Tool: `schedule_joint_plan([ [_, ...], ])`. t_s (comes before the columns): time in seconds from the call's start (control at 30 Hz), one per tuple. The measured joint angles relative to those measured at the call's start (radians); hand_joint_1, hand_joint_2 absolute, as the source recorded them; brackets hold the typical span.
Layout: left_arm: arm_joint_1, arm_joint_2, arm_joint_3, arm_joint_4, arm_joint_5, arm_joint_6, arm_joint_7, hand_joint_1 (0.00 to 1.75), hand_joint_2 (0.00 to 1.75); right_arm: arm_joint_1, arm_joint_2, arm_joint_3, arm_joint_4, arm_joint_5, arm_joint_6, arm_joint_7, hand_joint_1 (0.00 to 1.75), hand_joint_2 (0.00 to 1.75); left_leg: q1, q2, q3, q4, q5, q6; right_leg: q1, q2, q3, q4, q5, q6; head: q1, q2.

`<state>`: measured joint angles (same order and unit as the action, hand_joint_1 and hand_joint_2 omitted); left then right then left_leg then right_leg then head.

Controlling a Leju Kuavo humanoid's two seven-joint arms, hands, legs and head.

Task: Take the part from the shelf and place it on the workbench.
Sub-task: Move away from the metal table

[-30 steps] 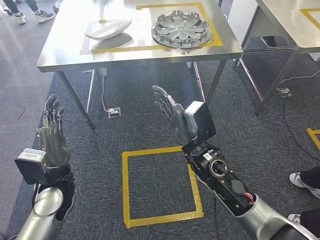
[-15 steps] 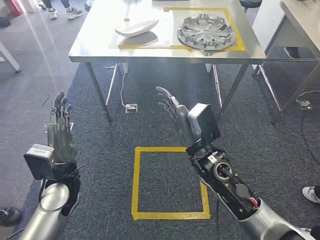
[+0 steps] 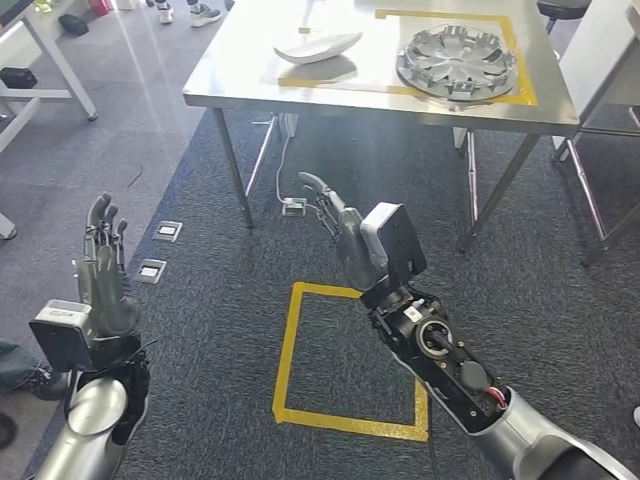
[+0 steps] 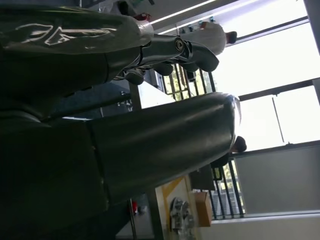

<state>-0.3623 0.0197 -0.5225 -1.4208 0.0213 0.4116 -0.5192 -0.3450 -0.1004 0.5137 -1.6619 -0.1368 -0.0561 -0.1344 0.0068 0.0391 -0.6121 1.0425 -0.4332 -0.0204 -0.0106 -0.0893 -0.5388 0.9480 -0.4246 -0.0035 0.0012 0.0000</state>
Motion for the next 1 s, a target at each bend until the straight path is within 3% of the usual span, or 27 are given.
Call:
schedule_joint_plan([
  [0.07, -0.004, -0.001, 0.000, -0.002, 0.000, 0.003, 0.001, 0.00, 0.00, -0.002, 0.000, 0.000, -0.001, -0.002, 0.000, 0.000, 0.00, 0.00, -0.008, 0.033, 0.039, -0.080, 0.017, 0.013, 0.007, -0.019, -0.002, 0.002, 0.000, 0.009, 0.001, 0.000],
  [0.13, -0.002, 0.000, 0.000, -0.003, 0.000, 0.006, 0.001, 0.00, 0.00, -0.004, 0.000, 0.002, -0.001, -0.004, 0.000, 0.001, 0.00, 0.00, -0.010, 0.018, 0.036, -0.092, 0.019, 0.028, 0.010, -0.040, -0.002, 0.003, -0.001, 0.019, 0.008, 0.000],
  [0.2, 0.002, 0.002, 0.000, -0.005, -0.001, 0.006, 0.001, 0.00, 0.00, -0.005, 0.000, 0.004, -0.001, -0.004, 0.000, 0.001, 0.00, 0.00, -0.007, -0.003, 0.035, -0.099, 0.027, 0.040, 0.005, -0.016, -0.009, 0.017, -0.016, 0.030, 0.012, 0.000],
  [0.27, 0.003, 0.002, 0.000, -0.006, -0.001, 0.006, 0.001, 0.00, 0.00, -0.004, 0.000, 0.004, -0.002, -0.005, 0.000, 0.001, 0.00, 0.00, -0.003, -0.013, 0.035, -0.103, 0.031, 0.047, 0.001, 0.025, -0.019, 0.036, -0.035, 0.036, 0.015, 0.000],
  [0.37, 0.003, 0.001, 0.000, -0.006, -0.001, 0.006, 0.001, 0.00, 0.00, -0.004, 0.000, 0.004, -0.002, -0.005, 0.000, 0.001, 0.00, 0.00, -0.003, -0.017, 0.035, -0.103, 0.032, 0.049, 0.000, 0.041, -0.027, 0.057, -0.050, 0.036, 0.017, 0.000],
  [0.4, 0.003, 0.001, 0.000, -0.006, -0.001, 0.006, 0.001, 0.00, 0.00, -0.004, 0.000, 0.004, -0.002, -0.005, 0.000, 0.001, 0.00, 0.00, -0.003, -0.023, 0.034, -0.103, 0.033, 0.051, 0.000, 0.053, -0.045, 0.102, -0.073, 0.037, 0.021, 0.000],
  [0.43, 0.005, 0.000, 0.000, -0.006, -0.001, 0.006, 0.002, 0.00, 0.00, -0.002, 0.000, 0.005, -0.002, -0.005, 0.000, 0.001, 0.00, 0.00, -0.004, -0.042, 0.032, -0.102, 0.035, 0.054, 0.000, 0.067, -0.070, 0.166, -0.095, 0.037, 0.027, 0.000],
  [0.47, 0.008, -0.001, 0.000, -0.006, -0.001, 0.006, 0.002, 0.00, 0.00, -0.001, 0.000, 0.005, -0.002, -0.005, 0.000, 0.001, 0.00, 0.00, -0.005, -0.067, 0.032, -0.100, 0.037, 0.056, 0.000, 0.084, -0.077, 0.193, -0.096, 0.036, 0.036, 0.000],
  [0.5, 0.010, -0.001, 0.000, -0.006, -0.001, 0.006, 0.002, 0.00, 0.00, 0.001, 0.000, 0.006, -0.001, -0.005, 0.000, 0.001, 0.00, 0.00, -0.006, -0.095, 0.031, -0.098, 0.038, 0.057, 0.000, 0.102, -0.070, 0.184, -0.079, 0.033, 0.044, 0.000],
  [0.57, 0.011, -0.001, 0.000, -0.006, -0.001, 0.006, 0.002, 0.00, 0.00, 0.000, 0.000, 0.007, -0.001, -0.005, 0.000, 0.001, 0.00, 0.00, -0.009, -0.136, 0.026, -0.091, 0.040, 0.051, -0.005, 0.145, -0.011, 0.069, -0.025, 0.027, 0.052, 0.000],
  [0.63, 0.012, -0.001, 0.000, -0.008, -0.002, 0.007, 0.002, 0.00, 0.00, -0.001, 0.000, 0.007, -0.001, -0.005, 0.000, 0.001, 0.00, 0.00, -0.006, -0.157, 0.012, -0.087, 0.047, 0.038, -0.005, 0.163, 0.012, 0.024, -0.026, 0.024, 0.054, 0.000],
  [0.7, 0.016, 0.000, 0.000, -0.010, -0.004, 0.008, 0.003, 0.00, 0.00, -0.003, 0.000, 0.009, -0.001, -0.005, 0.000, 0.000, 0.00, 0.00, -0.005, -0.169, 0.001, -0.086, 0.054, 0.025, -0.007, 0.141, 0.017, 0.011, -0.023, 0.017, 0.055, 0.000],
  [0.77, 0.018, 0.002, 0.000, -0.015, -0.006, 0.011, 0.003, 0.00, 0.00, -0.004, 0.000, 0.011, 0.000, -0.005, 0.000, -0.003, 0.00, 0.00, -0.008, -0.128, -0.023, -0.045, 0.028, 0.013, -0.010, 0.114, 0.021, -0.001, -0.014, 0.006, 0.044, 0.000],
  [0.83, 0.023, 0.005, 0.000, -0.019, -0.007, 0.015, 0.005, 0.00, 0.00, -0.004, 0.000, 0.012, 0.000, -0.004, 0.001, -0.007, 0.00, 0.00, -0.006, -0.072, -0.083, 0.077, -0.034, 0.003, -0.008, 0.086, 0.021, -0.006, -0.011, 0.000, 0.028, 0.000],
  [0.9, 0.035, 0.008, 0.000, -0.020, -0.007, 0.016, 0.006, 0.00, 0.00, -0.002, 0.000, 0.015, 0.003, -0.001, 0.001, -0.011, 0.00, 0.00, 0.002, -0.056, -0.143, 0.194, -0.074, -0.006, -0.005, 0.056, 0.018, -0.006, -0.011, -0.001, 0.019, 0.000],
  [0.93, 0.041, 0.010, 0.000, -0.021, -0.006, 0.016, 0.006, 0.00, 0.00, -0.003, 0.000, 0.016, 0.004, 0.001, 0.001, -0.014, 0.00, 0.00, 0.005, -0.052, -0.149, 0.205, -0.068, -0.009, -0.005, 0.041, 0.017, -0.006, -0.011, -0.001, 0.015, 0.000],
  [0.97, 0.047, 0.011, 0.000, -0.021, -0.006, 0.016, 0.006, 0.00, 0.00, -0.003, 0.001, 0.017, 0.006, 0.004, 0.001, -0.018, 0.00, 0.00, 0.007, -0.047, -0.133, 0.174, -0.046, -0.011, -0.005, 0.026, 0.017, -0.006, -0.011, 0.000, 0.010, 0.000],
  [1.0, 0.051, 0.013, 0.000, -0.022, -0.006, 0.016, 0.006, 0.00, 0.00, -0.005, 0.001, 0.018, 0.007, 0.007, 0.001, -0.020, 0.00, 0.00, 0.008, -0.033, -0.097, 0.108, -0.014, -0.011, -0.005, 0.013, 0.018, -0.006, -0.013, 0.001, 0.006, 0.000],
])
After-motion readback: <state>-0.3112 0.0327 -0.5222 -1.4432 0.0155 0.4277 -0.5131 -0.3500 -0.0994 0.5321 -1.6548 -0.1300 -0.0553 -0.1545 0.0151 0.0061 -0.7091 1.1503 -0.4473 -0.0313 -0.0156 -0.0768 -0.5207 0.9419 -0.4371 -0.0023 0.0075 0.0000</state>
